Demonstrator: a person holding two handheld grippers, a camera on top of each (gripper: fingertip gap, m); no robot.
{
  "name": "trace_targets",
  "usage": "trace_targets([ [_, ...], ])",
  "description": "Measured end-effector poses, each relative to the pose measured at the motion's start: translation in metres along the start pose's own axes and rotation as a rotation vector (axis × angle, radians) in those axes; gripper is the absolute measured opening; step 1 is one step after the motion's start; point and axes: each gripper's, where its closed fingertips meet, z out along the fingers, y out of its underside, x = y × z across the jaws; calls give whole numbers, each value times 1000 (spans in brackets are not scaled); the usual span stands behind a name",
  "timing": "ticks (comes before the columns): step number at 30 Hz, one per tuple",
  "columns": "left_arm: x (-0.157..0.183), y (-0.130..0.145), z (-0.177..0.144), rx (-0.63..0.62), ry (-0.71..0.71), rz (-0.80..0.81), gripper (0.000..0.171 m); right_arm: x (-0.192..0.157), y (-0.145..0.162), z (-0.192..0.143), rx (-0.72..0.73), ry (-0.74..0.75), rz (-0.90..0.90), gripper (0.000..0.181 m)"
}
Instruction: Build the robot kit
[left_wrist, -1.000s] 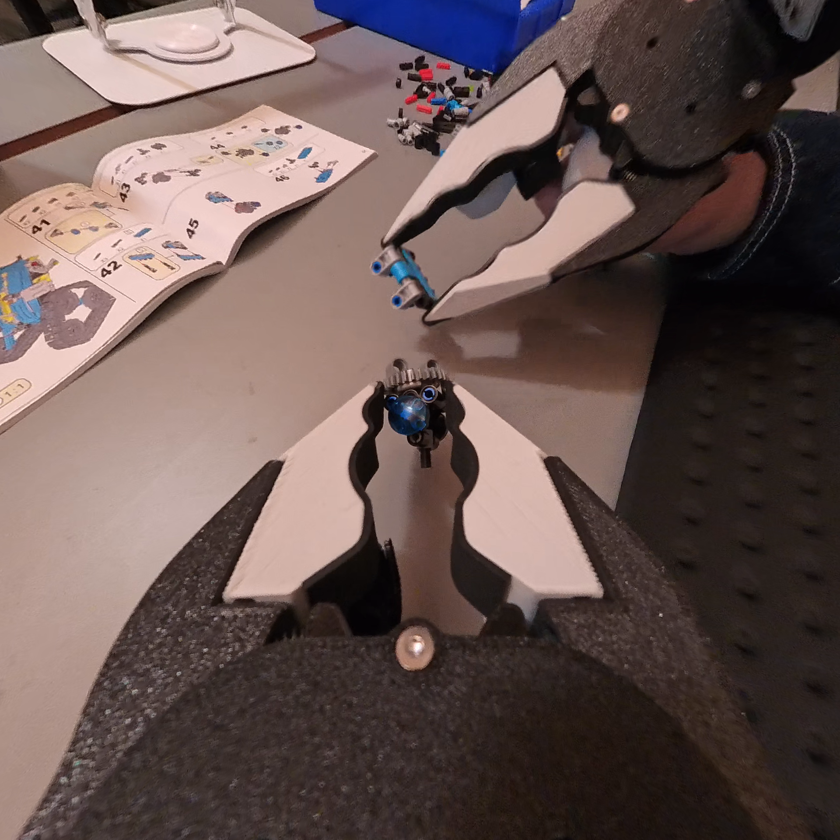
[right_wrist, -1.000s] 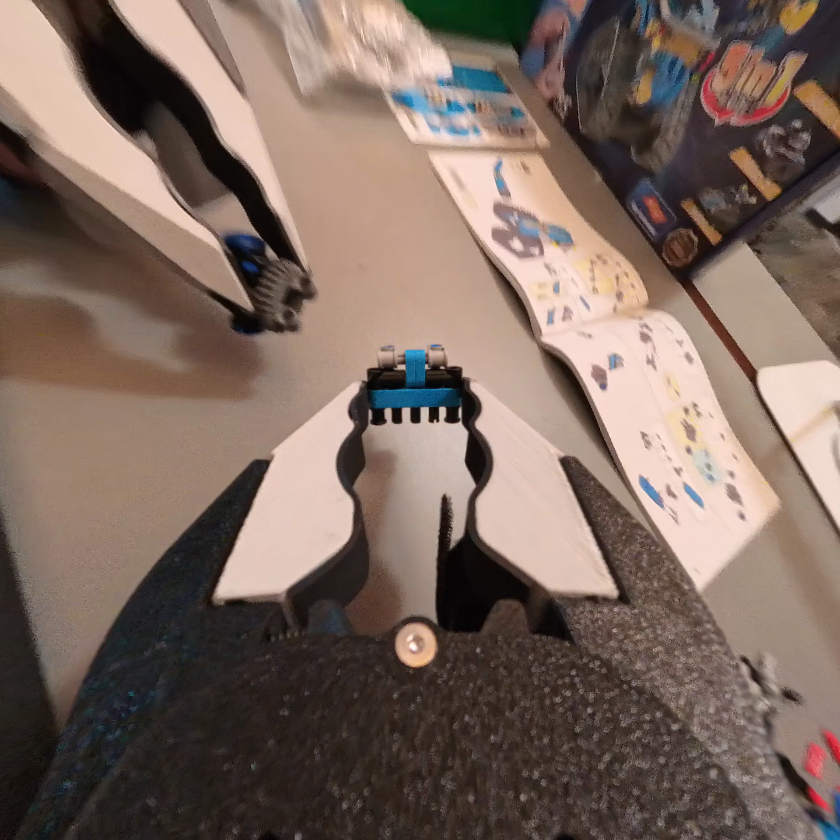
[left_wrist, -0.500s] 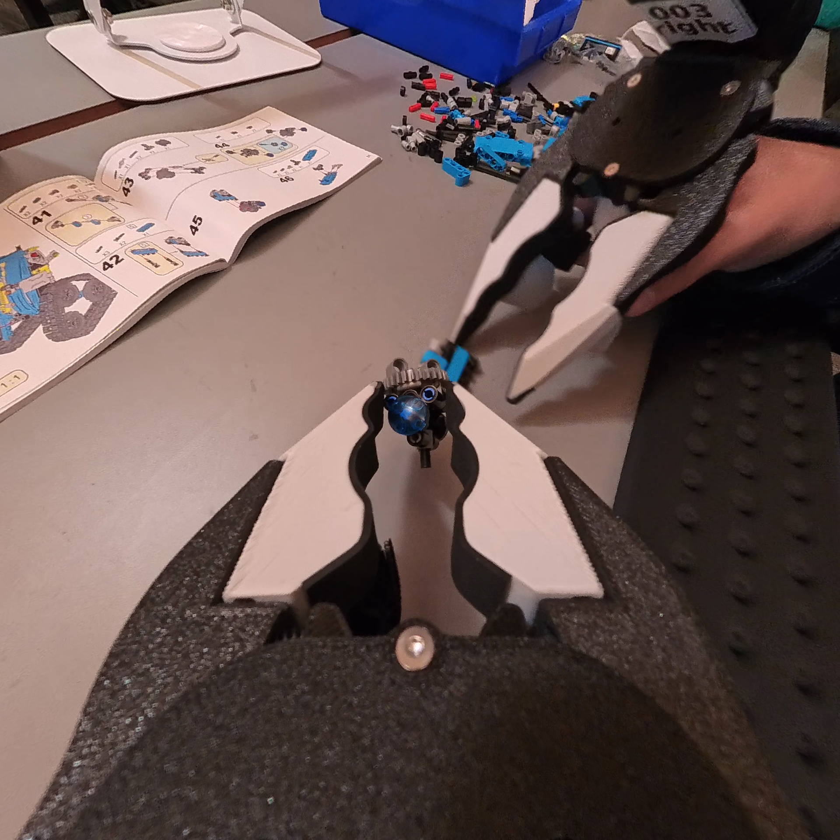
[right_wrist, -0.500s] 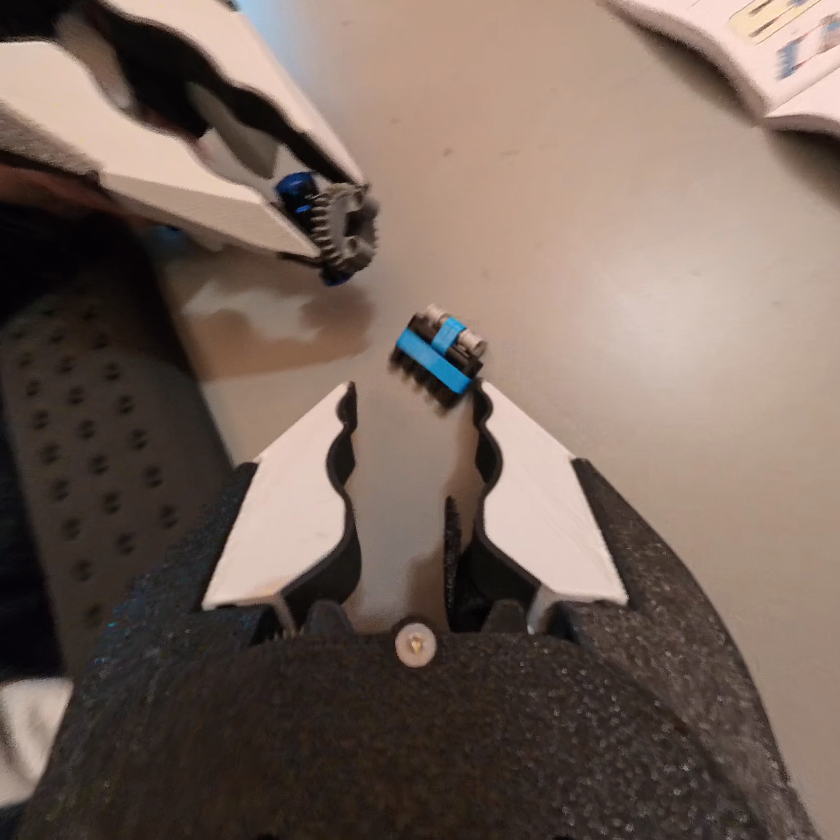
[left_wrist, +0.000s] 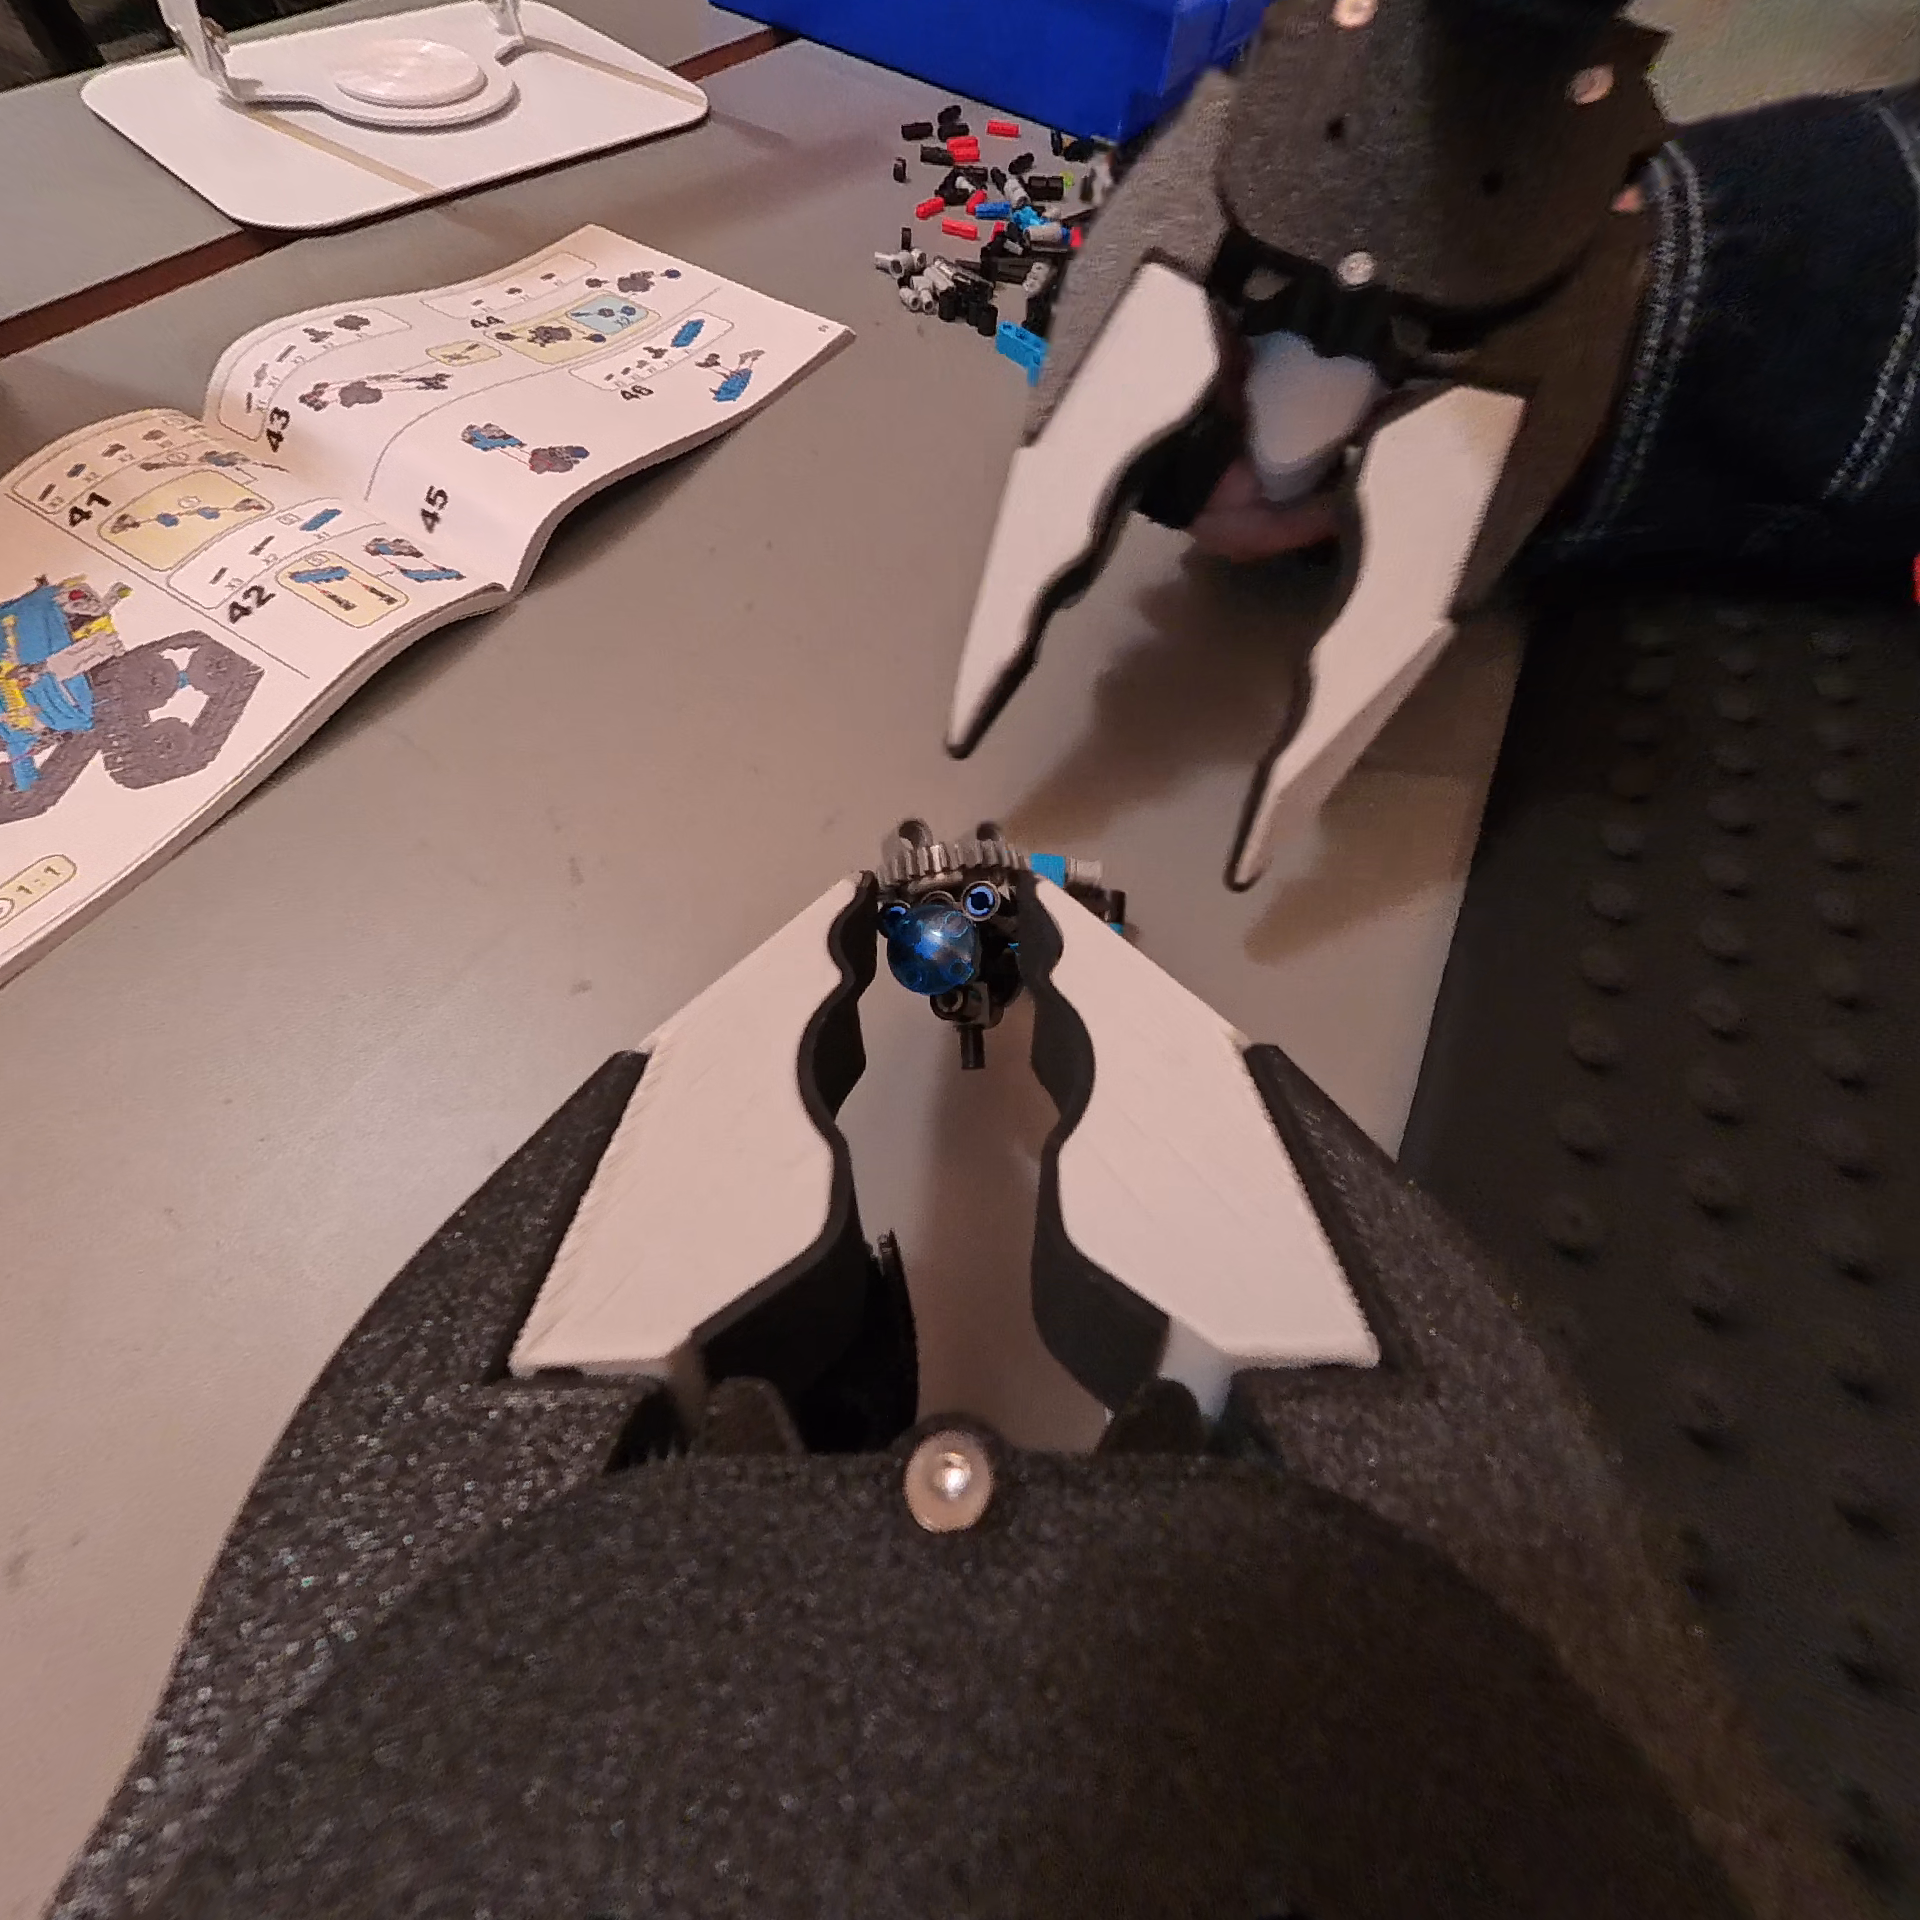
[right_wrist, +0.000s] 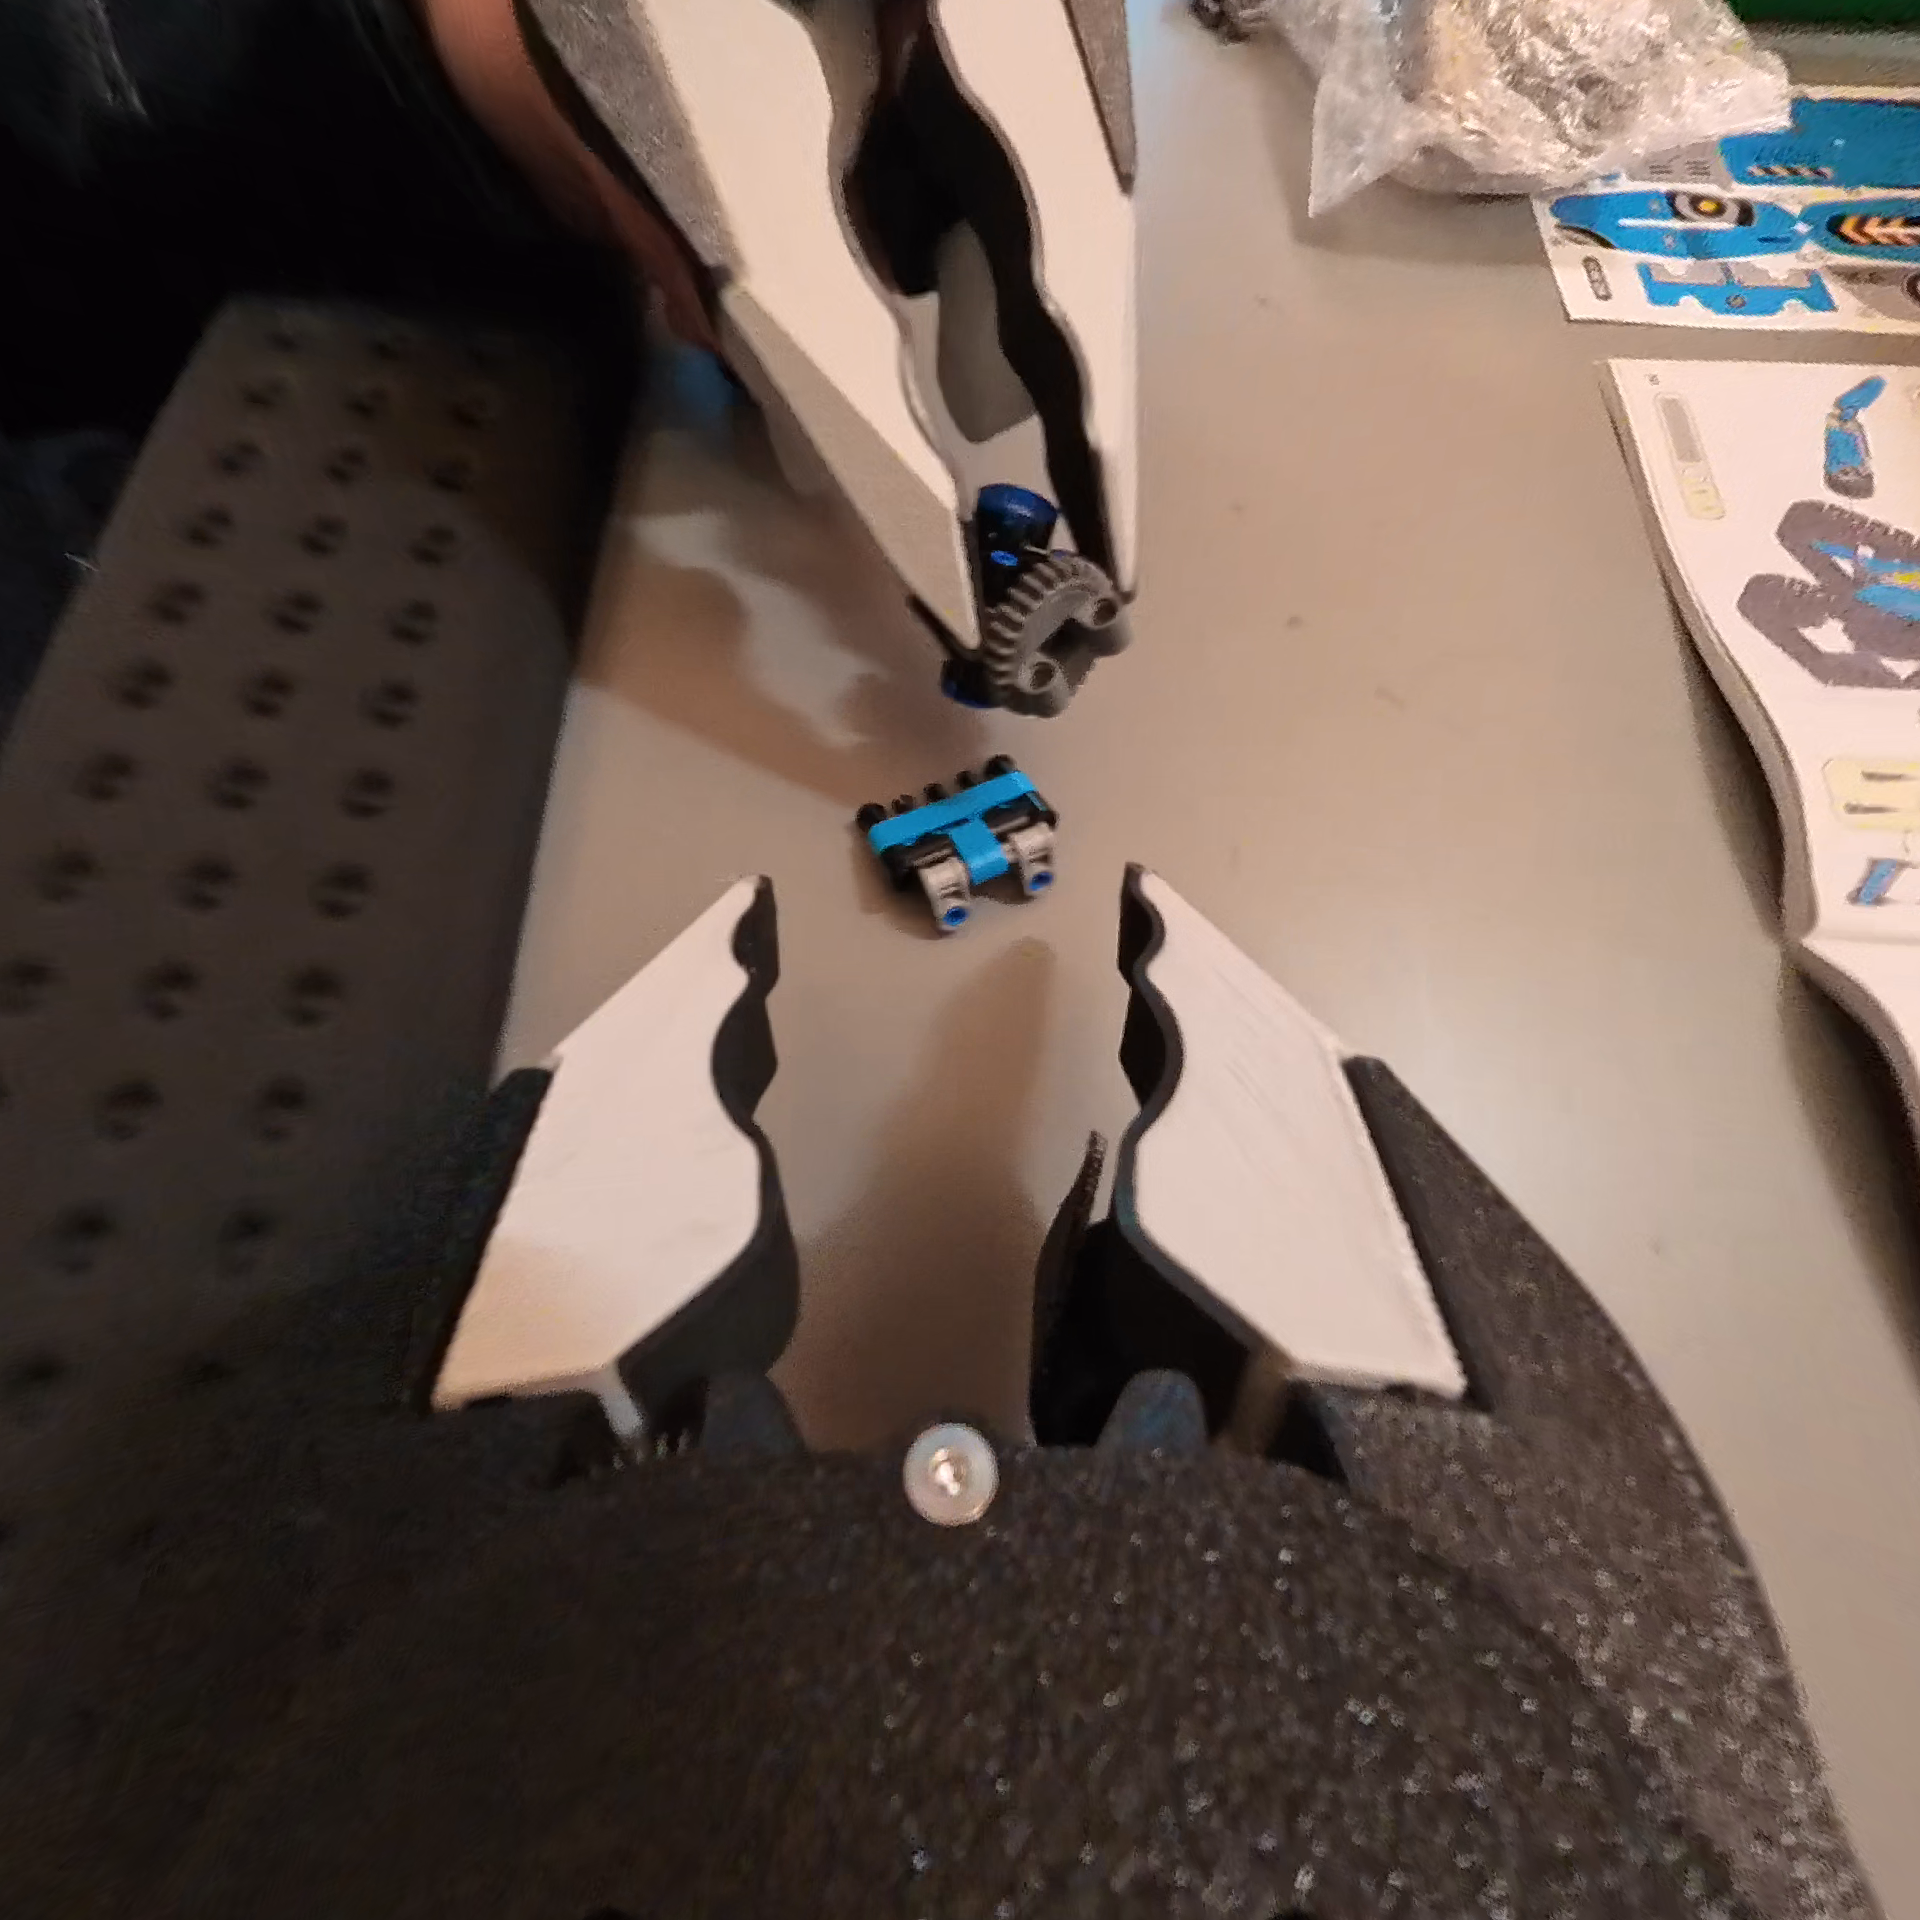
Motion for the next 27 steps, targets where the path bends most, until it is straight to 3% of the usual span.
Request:
trace_targets([
  [2,1,2,0,-8,-3,21,27,6,5,11,-39,-22,-17,73],
  [6,-2,5,-4,-16,-26,54,27,2,10,24,-88,-81,-20,67],
  [9,1,3,-6,-3,4,44,27,-2,10,28,-91,-92,-53,47],
  [12,2,0,-8,21,44,-24,27,-3,10,27,-87,-91,-53,38],
  [17,-2,-15,-18,129,145,-242,27,15,8,13,-110,68,-140,37],
  [22,-9,-15,-21,163,243,-467,27,36,-14,-13,-127,305,-319,37],
  [27,-9,-12,-18,141,238,-468,27,27,-33,-16,-204,316,-478,37],
])
